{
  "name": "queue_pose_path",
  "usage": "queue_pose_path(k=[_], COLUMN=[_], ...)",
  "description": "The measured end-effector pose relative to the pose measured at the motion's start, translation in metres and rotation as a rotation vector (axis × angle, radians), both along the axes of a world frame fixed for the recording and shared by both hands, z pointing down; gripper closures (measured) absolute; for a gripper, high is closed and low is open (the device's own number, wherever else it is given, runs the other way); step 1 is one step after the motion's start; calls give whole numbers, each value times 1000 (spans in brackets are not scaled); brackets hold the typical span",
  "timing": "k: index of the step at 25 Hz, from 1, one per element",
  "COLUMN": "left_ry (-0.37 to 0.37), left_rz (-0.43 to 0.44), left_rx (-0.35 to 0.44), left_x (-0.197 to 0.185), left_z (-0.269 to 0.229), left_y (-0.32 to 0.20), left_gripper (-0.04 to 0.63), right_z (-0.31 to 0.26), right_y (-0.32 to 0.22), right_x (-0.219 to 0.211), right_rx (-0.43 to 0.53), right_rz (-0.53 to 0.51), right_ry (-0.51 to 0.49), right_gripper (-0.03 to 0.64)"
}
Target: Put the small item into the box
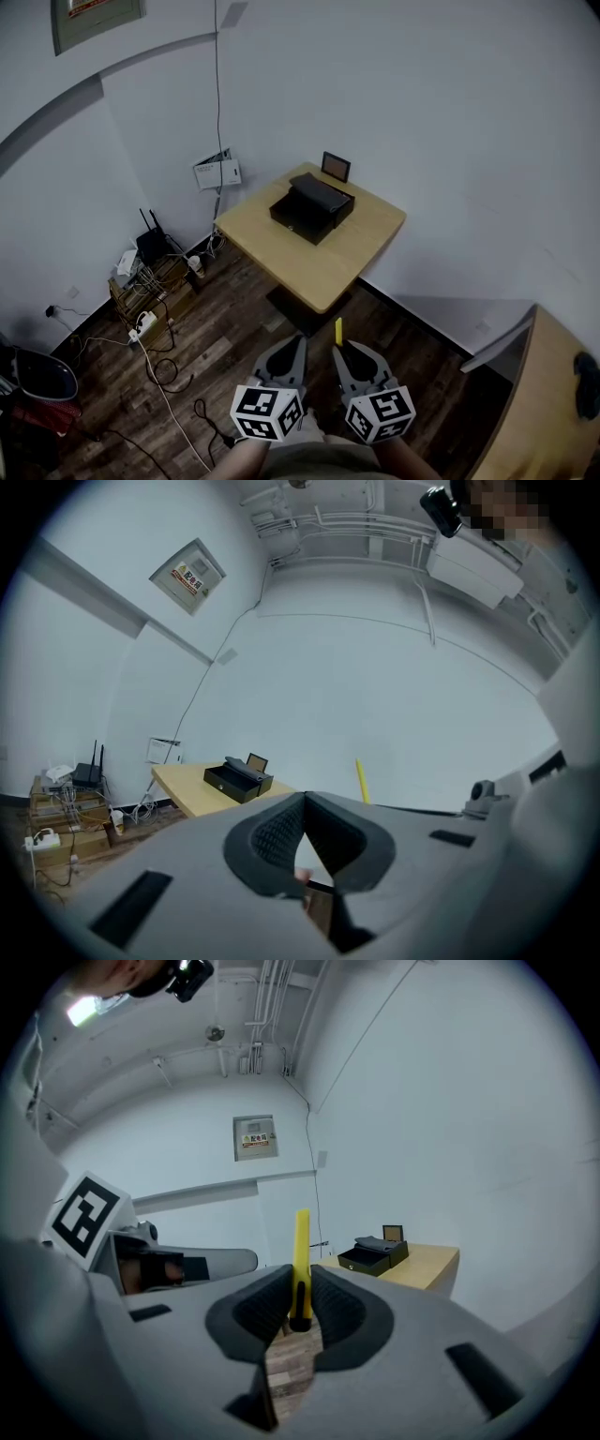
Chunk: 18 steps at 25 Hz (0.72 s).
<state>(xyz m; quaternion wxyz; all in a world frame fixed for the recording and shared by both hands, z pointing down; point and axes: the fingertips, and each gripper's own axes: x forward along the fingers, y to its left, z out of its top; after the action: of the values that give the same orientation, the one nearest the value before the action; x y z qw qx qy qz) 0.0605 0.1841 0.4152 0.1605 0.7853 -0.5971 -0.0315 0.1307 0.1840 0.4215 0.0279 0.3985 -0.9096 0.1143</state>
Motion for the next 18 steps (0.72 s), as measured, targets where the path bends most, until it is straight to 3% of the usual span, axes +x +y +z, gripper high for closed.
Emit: queue_pose_path(k=[8, 18], left_ry=[11, 28], left_rz=[-4, 28], left_rx=[-18, -44], left_x=[-14, -37], left_z=[9, 25], left_y=[-33, -128], left_gripper=[592, 592], right_z=[3, 5], right_y=[-37, -130], right_x=[-14, -39], right_rx=[-9, -16], right_rz=[-15, -1], right_ry=[12, 26], right_gripper=[565, 565])
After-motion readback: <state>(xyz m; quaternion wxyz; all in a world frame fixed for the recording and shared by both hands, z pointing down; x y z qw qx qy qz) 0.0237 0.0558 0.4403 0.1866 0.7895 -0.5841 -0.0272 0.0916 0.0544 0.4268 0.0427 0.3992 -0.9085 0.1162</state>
